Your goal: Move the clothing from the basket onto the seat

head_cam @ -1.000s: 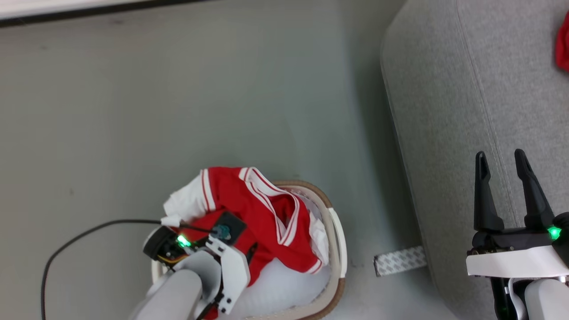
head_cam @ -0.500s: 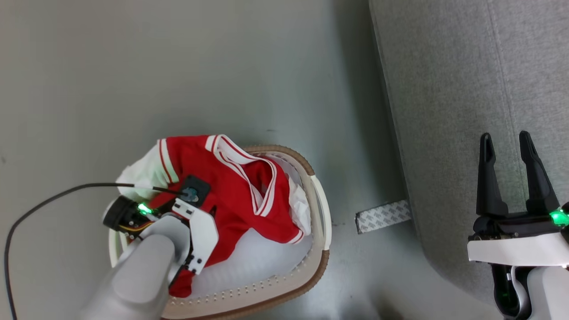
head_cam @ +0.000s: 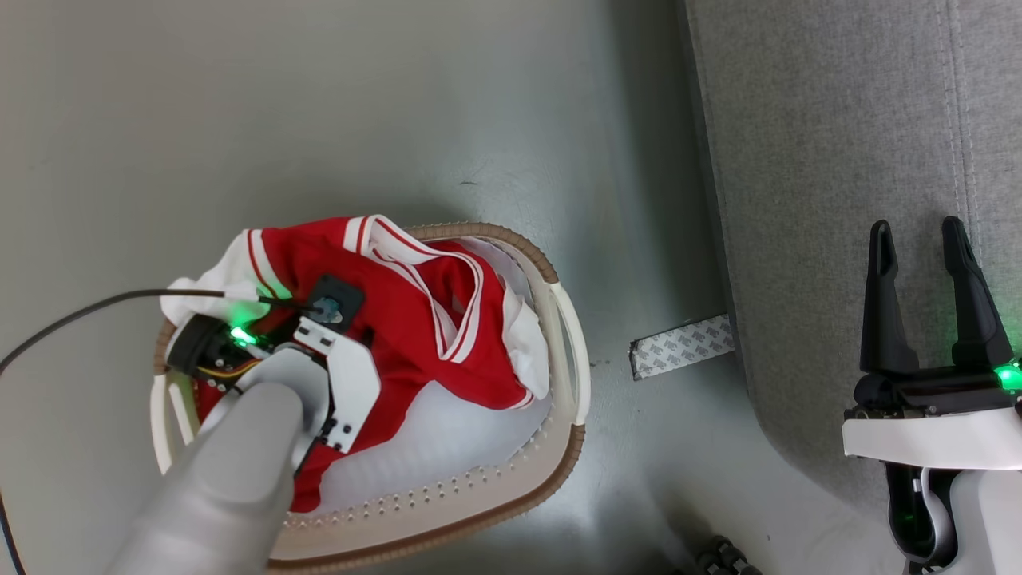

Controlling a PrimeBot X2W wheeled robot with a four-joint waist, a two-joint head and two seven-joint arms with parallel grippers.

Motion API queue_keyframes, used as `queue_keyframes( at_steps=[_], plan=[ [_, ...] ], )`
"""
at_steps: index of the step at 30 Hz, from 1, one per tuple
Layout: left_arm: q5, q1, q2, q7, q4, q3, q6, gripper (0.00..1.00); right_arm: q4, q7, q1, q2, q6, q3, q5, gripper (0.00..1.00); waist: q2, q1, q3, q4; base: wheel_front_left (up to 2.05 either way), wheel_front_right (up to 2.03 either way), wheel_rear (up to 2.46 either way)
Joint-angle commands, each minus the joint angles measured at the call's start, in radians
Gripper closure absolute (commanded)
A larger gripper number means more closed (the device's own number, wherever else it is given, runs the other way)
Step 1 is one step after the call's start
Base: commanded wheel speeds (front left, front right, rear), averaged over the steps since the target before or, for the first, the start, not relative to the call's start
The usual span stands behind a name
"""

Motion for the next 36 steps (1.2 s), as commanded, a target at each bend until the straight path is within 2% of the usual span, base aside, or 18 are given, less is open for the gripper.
queue_keyframes(
  at_steps=[1, 6, 7, 10, 11, 13, 15, 16, 17, 18, 27, 31, 36],
  plan=[
    [-0.008, -0.007, -0.004, -0.008, 0.016, -0.002, -0.007, 0.00, 0.001, 0.000, -0.007, -0.002, -0.003, -0.002, -0.002, 0.00, 0.0000, -0.0001, 0.007, -0.001, 0.00, 0.00, 0.00],
    [0.003, 0.000, -0.027, -0.012, 0.052, -0.036, -0.029, 0.00, -0.002, 0.000, -0.002, -0.003, -0.003, -0.021, 0.004, 0.00, 0.0000, -0.0001, 0.018, -0.004, 0.00, 0.00, 0.00],
    [0.006, 0.004, -0.032, -0.013, 0.059, -0.043, -0.035, 0.09, -0.004, 0.000, -0.001, -0.004, -0.003, -0.025, 0.004, 0.00, 0.0000, -0.0001, 0.020, -0.006, 0.00, 0.00, 0.00],
    [0.005, 0.016, -0.049, -0.025, 0.080, -0.063, -0.049, 0.12, -0.009, 0.002, 0.005, -0.004, -0.003, -0.036, 0.004, 0.00, 0.0000, -0.0001, 0.027, -0.009, 0.00, 0.00, 0.00],
    [0.004, 0.020, -0.056, -0.025, 0.086, -0.069, -0.053, 0.17, -0.011, 0.002, 0.009, -0.005, -0.003, -0.040, 0.003, 0.00, 0.0000, -0.0001, 0.028, -0.009, 0.00, 0.00, 0.00],
    [-0.001, 0.022, -0.070, -0.030, 0.098, -0.078, -0.058, 0.46, -0.013, 0.002, 0.017, -0.005, -0.003, -0.049, -0.002, 0.00, 0.0000, -0.0001, 0.031, -0.006, 0.00, 0.00, 0.00],
    [-0.008, 0.023, -0.082, -0.039, 0.107, -0.085, -0.063, 0.61, -0.015, 0.002, 0.021, -0.005, -0.003, -0.054, -0.008, 0.00, 0.0000, -0.0001, 0.034, -0.004, 0.00, 0.00, 0.00],
    [-0.010, 0.022, -0.087, -0.041, 0.113, -0.090, -0.065, 0.73, -0.016, 0.002, 0.022, -0.005, -0.003, -0.055, -0.009, 0.00, 0.0000, -0.0001, 0.036, -0.003, 0.00, 0.00, 0.00],
    [-0.012, 0.021, -0.092, -0.045, 0.118, -0.095, -0.071, 0.97, -0.018, 0.002, 0.023, -0.005, -0.003, -0.057, -0.012, 0.00, 0.0000, -0.0001, 0.038, -0.003, 0.00, 0.00, 0.00],
    [-0.015, 0.018, -0.097, -0.050, 0.123, -0.100, -0.073, 1.00, -0.021, 0.002, 0.024, -0.005, -0.003, -0.060, -0.016, 0.00, 0.0000, -0.0001, 0.040, -0.002, 0.00, 0.00, 0.00],
    [-0.061, 0.000, -0.143, -0.128, 0.146, -0.126, -0.095, 1.00, -0.017, 0.003, 0.046, -0.006, -0.004, -0.095, -0.045, 0.00, 0.0000, -0.0001, 0.019, 0.035, 0.00, 0.00, 0.00],
    [-0.121, 0.033, -0.158, -0.187, 0.135, -0.121, -0.102, 1.00, -0.007, 0.002, 0.046, -0.005, -0.004, -0.092, -0.061, 0.00, 0.0000, -0.0001, -0.061, 0.067, 0.00, 0.00, 0.00],
    [-0.252, 0.109, -0.166, -0.232, 0.083, -0.134, -0.104, 1.00, 0.027, 0.001, 0.073, -0.004, -0.003, -0.073, -0.088, 0.00, 0.0000, -0.0001, -0.211, 0.111, 0.00, 0.00, 0.00]
  ],
)
